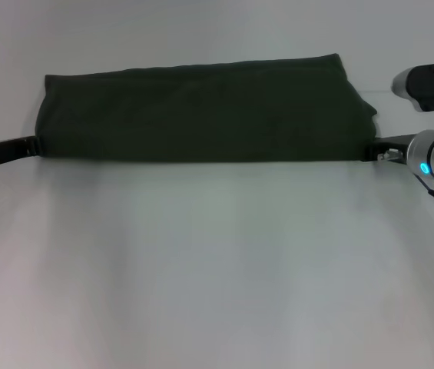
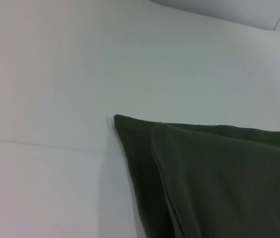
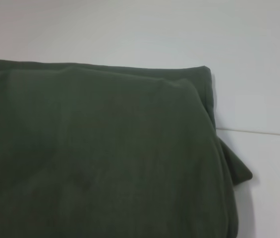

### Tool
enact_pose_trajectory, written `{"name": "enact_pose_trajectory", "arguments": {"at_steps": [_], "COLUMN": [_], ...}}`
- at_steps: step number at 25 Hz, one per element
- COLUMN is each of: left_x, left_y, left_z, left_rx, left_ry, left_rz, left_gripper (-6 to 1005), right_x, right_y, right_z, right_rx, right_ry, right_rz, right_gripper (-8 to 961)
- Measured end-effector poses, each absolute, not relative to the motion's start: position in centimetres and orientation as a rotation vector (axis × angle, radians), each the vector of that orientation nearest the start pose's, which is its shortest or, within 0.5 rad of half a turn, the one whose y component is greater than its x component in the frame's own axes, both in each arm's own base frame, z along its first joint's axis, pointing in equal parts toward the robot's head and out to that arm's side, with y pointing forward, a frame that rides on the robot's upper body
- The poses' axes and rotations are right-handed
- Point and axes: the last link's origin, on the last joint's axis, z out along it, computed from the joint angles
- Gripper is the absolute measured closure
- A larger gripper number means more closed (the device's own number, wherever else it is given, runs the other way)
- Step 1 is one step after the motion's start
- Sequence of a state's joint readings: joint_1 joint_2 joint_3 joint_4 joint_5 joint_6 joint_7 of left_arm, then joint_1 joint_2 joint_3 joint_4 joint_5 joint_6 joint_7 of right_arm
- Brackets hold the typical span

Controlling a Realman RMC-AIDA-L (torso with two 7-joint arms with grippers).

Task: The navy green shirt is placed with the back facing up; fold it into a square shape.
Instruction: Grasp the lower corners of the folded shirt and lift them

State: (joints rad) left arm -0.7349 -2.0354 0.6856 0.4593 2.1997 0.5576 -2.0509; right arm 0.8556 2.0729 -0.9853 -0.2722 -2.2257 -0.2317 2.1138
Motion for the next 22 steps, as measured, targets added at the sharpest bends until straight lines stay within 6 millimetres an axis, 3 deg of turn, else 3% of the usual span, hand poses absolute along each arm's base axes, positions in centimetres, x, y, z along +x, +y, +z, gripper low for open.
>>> {"name": "enact_pose_trajectory", "arguments": {"at_steps": [22], "left_x": [-31.5], "left_y": [42.9], "left_z": [3.6], "left_rx": [-1.906], "left_ry": [-1.315], "left_rz": [-0.38], "left_gripper": [985], "right_x": [30.5], "right_y": [43.9], "right_z": [0.3], "right_rx": [-1.947], "right_ry": [1.184], "right_rz": [0.19], "right_gripper": [902]}}
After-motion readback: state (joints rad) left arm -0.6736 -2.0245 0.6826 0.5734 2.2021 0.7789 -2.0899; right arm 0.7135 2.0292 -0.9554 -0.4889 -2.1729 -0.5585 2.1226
